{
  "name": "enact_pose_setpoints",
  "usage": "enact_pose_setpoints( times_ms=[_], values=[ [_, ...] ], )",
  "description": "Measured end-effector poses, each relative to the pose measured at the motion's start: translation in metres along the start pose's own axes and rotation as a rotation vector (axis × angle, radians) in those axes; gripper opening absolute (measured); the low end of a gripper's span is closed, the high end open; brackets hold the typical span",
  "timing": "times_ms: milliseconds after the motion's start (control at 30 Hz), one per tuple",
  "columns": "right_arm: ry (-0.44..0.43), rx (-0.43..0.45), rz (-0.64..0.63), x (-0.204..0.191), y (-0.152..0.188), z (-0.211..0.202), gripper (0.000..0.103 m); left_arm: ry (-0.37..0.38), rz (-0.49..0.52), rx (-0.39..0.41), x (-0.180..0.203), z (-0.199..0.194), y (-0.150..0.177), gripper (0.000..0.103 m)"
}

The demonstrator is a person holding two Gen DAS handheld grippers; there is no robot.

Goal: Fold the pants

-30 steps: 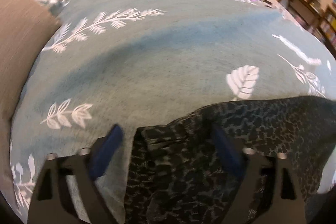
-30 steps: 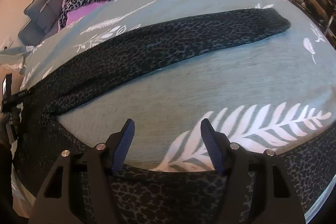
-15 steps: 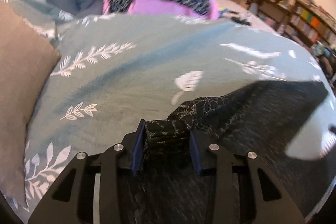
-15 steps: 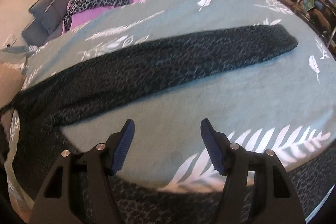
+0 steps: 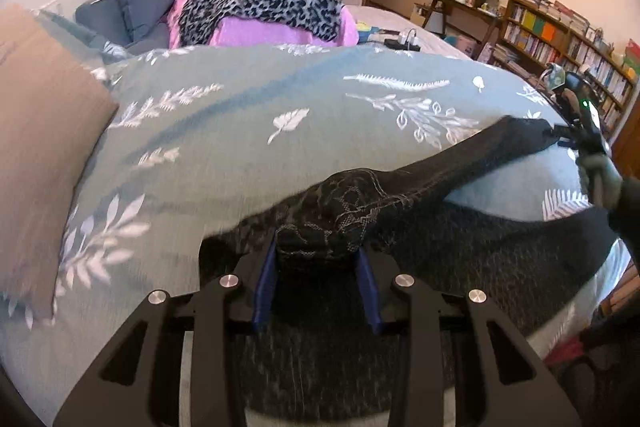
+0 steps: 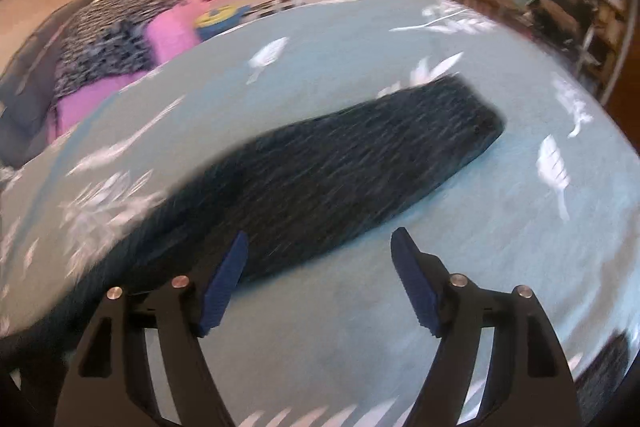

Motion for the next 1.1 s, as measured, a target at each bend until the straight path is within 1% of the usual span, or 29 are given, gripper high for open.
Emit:
enact_pose_setpoints(
  times_ms=[67,133,200,267,367,500,600,633,667,700,733,767,800,833,900,1000,1100],
  values=[
    [0.010,0.009,0.033,0.014,-0.019,0.015,0.075,0.006,-0.041,-0.020,-0.004,-0.004,0.011,0.035],
    [0.004,-0.013,0.105,0.028,-0.031,0.029,0.075,0.003,-0.069,-0.018,-0.007,-0.012,0.020,0.035],
    [-0.018,-0.039,0.185,0.041,-0.045,0.045,0.075,-0.020,-0.080,-0.016,-0.010,-0.019,0.024,0.035],
    [-0.011,-0.045,0.223,0.050,-0.056,0.054,0.075,-0.040,-0.096,-0.020,-0.012,-0.025,0.028,0.035],
    [-0.052,-0.079,0.328,0.066,-0.068,0.072,0.075,-0.067,-0.110,-0.029,-0.014,-0.032,0.031,0.035],
    [-0.106,-0.127,0.431,0.074,-0.072,0.090,0.075,-0.078,-0.083,-0.026,-0.010,-0.040,0.031,0.035],
    [-0.104,-0.143,0.458,0.077,-0.072,0.099,0.075,-0.084,-0.076,-0.022,-0.009,-0.044,0.032,0.035],
    [-0.099,-0.147,0.461,0.078,-0.071,0.100,0.073,-0.085,-0.087,-0.021,-0.012,-0.045,0.033,0.035],
    [-0.091,-0.149,0.463,0.080,-0.069,0.103,0.069,-0.085,-0.095,-0.019,-0.014,-0.046,0.033,0.035],
    [-0.071,-0.153,0.461,0.082,-0.067,0.105,0.051,-0.088,-0.103,-0.016,-0.017,-0.045,0.031,0.035],
    [-0.041,-0.159,0.458,0.086,-0.064,0.106,0.028,-0.089,-0.108,-0.014,-0.019,-0.045,0.030,0.035],
    [-0.023,-0.162,0.463,0.090,-0.062,0.104,0.016,-0.089,-0.113,-0.007,-0.020,-0.045,0.028,0.035],
    [-0.032,-0.163,0.476,0.093,-0.060,0.102,0.007,-0.091,-0.117,0.002,-0.022,-0.045,0.024,0.035],
    [-0.049,-0.157,0.488,0.096,-0.058,0.098,0.007,-0.095,-0.121,0.007,-0.023,-0.045,0.021,0.035],
    [-0.049,-0.134,0.466,0.098,-0.058,0.080,0.007,-0.088,-0.130,0.035,-0.029,-0.046,0.010,0.035],
    [-0.062,-0.084,0.417,0.101,-0.060,0.040,0.006,-0.073,-0.136,0.076,-0.037,-0.048,-0.006,0.035],
    [-0.088,-0.031,0.430,0.115,-0.056,-0.011,0.006,-0.050,-0.146,0.115,-0.049,-0.051,-0.018,0.035]
  ],
)
Point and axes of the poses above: each gripper's, at about its wrist camera, not at the fingertips, and z roughly the way its jaws point, x to its right, y to its underside, the point moved 8 cm from there along z, roughly the way its jaws point
